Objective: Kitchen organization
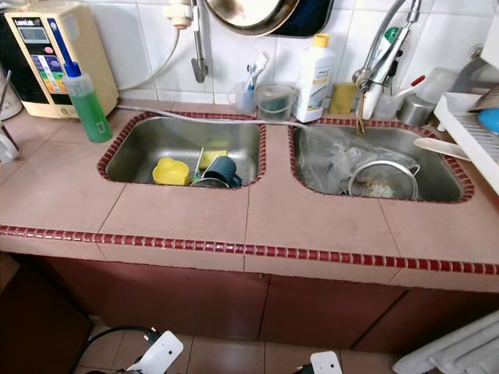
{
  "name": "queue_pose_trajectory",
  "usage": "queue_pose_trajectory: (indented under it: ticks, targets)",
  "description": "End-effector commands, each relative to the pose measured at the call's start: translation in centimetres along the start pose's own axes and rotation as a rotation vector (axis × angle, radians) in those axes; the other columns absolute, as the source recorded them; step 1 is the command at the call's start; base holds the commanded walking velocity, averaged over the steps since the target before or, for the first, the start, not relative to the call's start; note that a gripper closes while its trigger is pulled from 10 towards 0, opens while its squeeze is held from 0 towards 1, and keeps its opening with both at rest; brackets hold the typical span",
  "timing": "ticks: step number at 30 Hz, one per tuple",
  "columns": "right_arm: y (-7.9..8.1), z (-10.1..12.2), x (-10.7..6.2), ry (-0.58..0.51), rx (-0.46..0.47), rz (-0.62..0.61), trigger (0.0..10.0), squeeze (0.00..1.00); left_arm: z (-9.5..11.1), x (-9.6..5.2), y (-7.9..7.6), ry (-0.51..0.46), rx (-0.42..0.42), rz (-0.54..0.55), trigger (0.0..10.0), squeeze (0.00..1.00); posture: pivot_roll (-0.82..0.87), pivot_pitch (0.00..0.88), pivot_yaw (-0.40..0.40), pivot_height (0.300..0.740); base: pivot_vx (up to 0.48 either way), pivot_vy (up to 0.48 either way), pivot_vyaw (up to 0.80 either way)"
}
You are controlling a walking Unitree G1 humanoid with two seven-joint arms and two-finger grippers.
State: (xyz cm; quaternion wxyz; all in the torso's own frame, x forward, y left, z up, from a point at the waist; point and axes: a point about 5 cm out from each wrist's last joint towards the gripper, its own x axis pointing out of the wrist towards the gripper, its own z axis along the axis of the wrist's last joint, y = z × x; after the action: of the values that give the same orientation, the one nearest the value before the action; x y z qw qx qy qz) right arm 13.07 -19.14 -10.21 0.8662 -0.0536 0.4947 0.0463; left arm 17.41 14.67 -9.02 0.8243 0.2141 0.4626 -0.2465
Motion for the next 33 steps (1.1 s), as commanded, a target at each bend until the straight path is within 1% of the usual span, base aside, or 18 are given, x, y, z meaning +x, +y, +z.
queue_pose_trajectory:
  ticks: [1, 9, 12, 16, 20, 27, 33]
  targets:
    - [0.3, -2.6, -0.6, 0.095, 0.005, 0.007, 10.0, 0.0, 0.6, 0.1, 0.0, -0.02, -0.007, -0.002, 10.0, 0.0, -0.18, 0.0, 0.006, 0.74, 0.0, -0.48, 0.0]
    - [0.3, -2.7, -0.6, 0.099, 0.012, 0.007, 10.0, 0.0, 1.0, 0.1, 0.0, -0.033, -0.009, -0.009, 10.0, 0.0, -0.19, 0.0, 0.01, 0.74, 0.0, -0.48, 0.0]
    - [0.4, -2.8, -0.6, 0.1, 0.015, 0.006, 10.0, 0.0, 1.0, 0.2, 0.0, -0.031, -0.028, -0.003, 10.0, 0.0, -0.19, 0.0, 0.013, 0.74, 0.0, 0.0, 0.0]
    - [0.4, -2.8, -0.6, 0.101, 0.018, 0.006, 10.0, 0.0, 1.4, 0.2, 0.1, -0.042, -0.013, -0.013, 10.0, 0.0, -0.19, 0.0, 0.015, 0.74, 0.0, 0.0, 0.0]
    - [0.5, -2.9, -0.6, 0.103, 0.02, 0.006, 10.0, 0.0, 1.7, 0.2, 0.1, -0.051, -0.016, -0.015, 10.0, 0.0, -0.19, 0.0, 0.015, 0.74, 0.0, 0.0, 0.0]
    - [0.5, -3.0, -0.7, 0.109, 0.021, 0.005, 10.0, 0.0, 2.9, 0.3, 0.3, -0.08, -0.014, -0.023, 10.0, 0.0, -0.19, 0.0, 0.015, 0.74, 0.0, 0.0, 0.0]
    - [0.5, -3.2, -0.7, 0.118, 0.019, 0.001, 10.0, 0.0, 3.0, 0.4, 0.2, -0.079, -0.006, -0.03, 10.0, 0.0, -0.19, 0.0, 0.015, 0.74, 0.0, 0.0, 0.0]
